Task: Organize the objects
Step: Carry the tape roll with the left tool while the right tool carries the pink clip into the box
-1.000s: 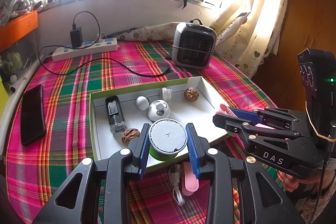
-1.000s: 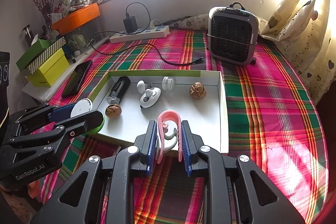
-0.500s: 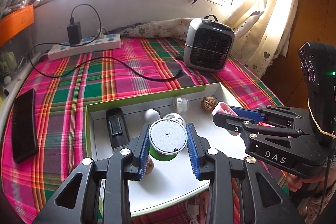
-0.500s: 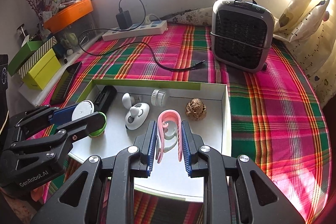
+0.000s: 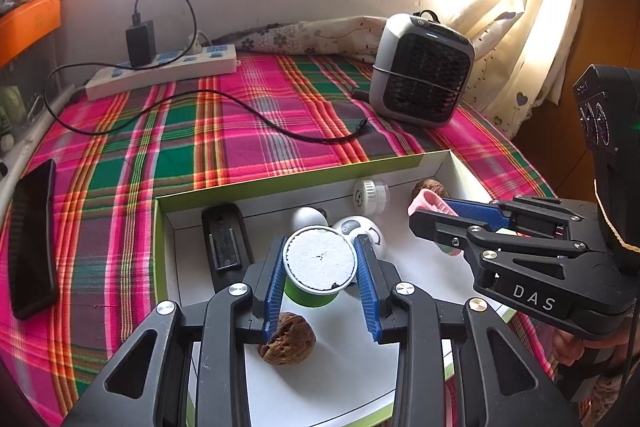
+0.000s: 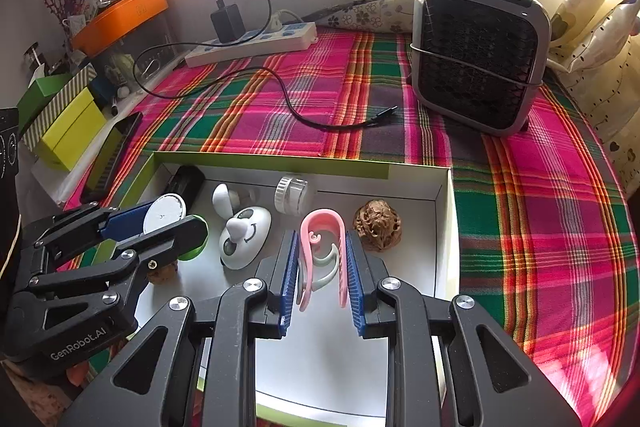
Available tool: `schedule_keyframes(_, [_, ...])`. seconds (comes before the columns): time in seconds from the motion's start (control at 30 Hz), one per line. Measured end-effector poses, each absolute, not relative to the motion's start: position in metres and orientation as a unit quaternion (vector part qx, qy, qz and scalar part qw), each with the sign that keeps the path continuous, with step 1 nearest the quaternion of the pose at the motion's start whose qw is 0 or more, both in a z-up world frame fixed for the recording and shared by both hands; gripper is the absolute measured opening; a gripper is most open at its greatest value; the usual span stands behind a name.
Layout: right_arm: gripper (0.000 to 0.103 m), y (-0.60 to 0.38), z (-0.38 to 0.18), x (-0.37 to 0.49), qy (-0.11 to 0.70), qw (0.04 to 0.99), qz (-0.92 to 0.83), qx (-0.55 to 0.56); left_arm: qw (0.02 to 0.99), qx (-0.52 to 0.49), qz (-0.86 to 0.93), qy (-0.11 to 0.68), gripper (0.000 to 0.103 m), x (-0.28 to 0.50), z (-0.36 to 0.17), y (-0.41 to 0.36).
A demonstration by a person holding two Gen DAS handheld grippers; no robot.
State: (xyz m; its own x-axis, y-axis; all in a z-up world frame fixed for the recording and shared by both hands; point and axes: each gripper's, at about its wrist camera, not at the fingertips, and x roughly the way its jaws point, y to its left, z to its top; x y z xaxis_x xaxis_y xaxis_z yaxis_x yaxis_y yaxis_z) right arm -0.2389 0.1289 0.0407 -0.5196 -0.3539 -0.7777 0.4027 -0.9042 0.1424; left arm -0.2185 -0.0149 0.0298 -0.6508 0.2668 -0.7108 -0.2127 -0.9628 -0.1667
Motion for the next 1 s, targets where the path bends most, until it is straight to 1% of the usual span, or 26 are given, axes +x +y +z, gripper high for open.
schedule_keyframes(0.3, [0.024, 0.125, 0.033, -0.247, 0.032, 0.212, -0.869, 0.447, 0.125, -0.404, 0.906, -0.021, 0.031, -0.223, 0.022, -0.012])
schedule_keyframes(1.0, [0.024, 0.121, 0.024, -0.253, 0.041, 0.206, -0.867, 0.452, 0.126, -0.41, 0.903, -0.035, 0.031, -0.232, 0.017, -0.014])
